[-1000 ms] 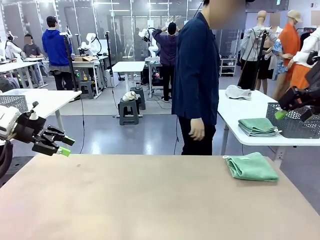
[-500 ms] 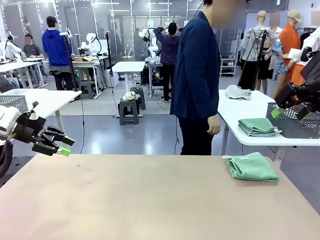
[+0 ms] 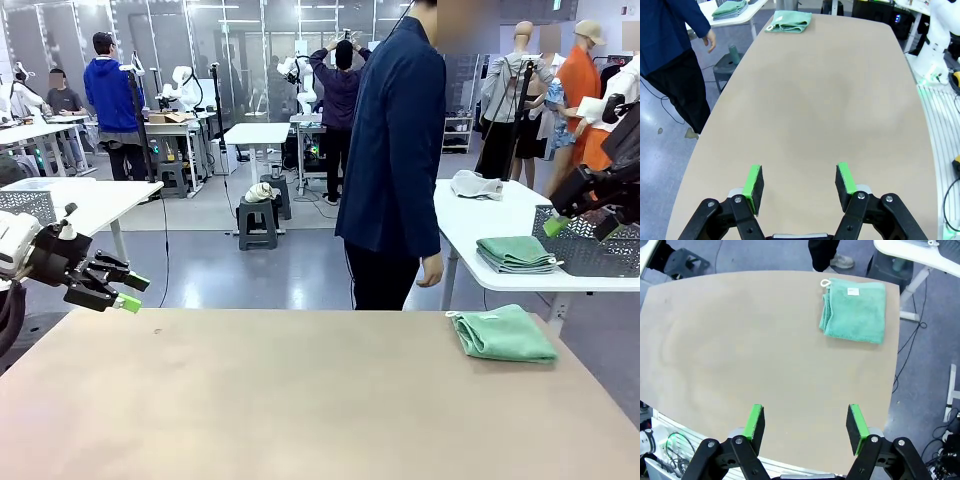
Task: Fold the towels and place them in the basket.
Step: Place the folded Towel with hook on the right side of the table, then when a person lays out a Towel with hook on the table, fold it in half twice.
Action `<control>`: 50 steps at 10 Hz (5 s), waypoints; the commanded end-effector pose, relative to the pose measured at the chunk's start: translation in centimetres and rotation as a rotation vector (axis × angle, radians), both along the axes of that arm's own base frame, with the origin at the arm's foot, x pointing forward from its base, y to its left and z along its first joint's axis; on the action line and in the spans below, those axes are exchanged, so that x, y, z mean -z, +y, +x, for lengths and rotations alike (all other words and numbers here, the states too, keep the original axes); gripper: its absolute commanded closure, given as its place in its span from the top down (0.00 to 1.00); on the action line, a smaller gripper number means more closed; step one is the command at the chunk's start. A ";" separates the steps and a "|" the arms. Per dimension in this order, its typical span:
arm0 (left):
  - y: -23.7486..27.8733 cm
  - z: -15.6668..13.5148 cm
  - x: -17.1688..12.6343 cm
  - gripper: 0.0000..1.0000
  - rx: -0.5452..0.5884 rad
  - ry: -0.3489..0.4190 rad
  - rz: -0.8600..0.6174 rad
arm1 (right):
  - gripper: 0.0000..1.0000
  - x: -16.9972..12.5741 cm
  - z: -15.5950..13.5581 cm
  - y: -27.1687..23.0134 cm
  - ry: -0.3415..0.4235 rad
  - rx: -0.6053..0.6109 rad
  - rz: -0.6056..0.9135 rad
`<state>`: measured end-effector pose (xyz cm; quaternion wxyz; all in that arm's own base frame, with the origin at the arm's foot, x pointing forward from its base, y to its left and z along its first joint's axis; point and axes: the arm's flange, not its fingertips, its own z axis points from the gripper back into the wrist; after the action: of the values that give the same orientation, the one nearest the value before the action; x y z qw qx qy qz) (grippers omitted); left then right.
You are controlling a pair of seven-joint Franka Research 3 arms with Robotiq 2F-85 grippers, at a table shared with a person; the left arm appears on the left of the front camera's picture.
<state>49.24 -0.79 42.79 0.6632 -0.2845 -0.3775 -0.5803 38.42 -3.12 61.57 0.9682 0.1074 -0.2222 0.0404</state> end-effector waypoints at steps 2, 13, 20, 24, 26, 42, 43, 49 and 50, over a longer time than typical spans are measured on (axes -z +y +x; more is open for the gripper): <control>0.0 0.0 -0.1 0.74 0.001 -0.003 -0.004 | 0.82 0.2 0.0 0.1 0.000 0.007 0.004; 0.0 0.0 -0.1 0.74 0.001 -0.003 -0.004 | 0.82 0.2 0.0 0.1 0.000 0.007 0.004; 0.0 0.0 -0.1 0.74 0.001 -0.003 -0.004 | 0.82 0.2 0.0 0.1 0.000 0.007 0.004; 0.0 0.0 -0.1 0.74 0.001 -0.003 -0.004 | 0.82 0.2 0.0 0.1 0.000 0.007 0.004; 0.0 0.0 -0.1 0.74 0.001 -0.003 -0.004 | 0.82 0.2 0.0 0.1 0.000 0.007 0.004; 0.0 0.0 -0.1 0.74 0.001 -0.003 -0.004 | 0.82 0.2 0.0 0.1 0.000 0.007 0.004; 0.0 0.0 -0.1 0.74 0.001 -0.003 -0.004 | 0.82 0.2 0.0 0.1 0.000 0.007 0.004; 0.0 0.0 -0.1 0.74 0.001 -0.003 -0.004 | 0.82 0.2 0.0 0.1 0.000 0.007 0.004; 0.0 0.0 -0.1 0.74 0.001 -0.003 -0.004 | 0.82 0.2 0.0 0.1 0.000 0.007 0.004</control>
<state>49.24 -0.79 42.79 0.6632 -0.2845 -0.3775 -0.5803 38.43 -3.12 61.56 0.9679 0.1099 -0.2222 0.0415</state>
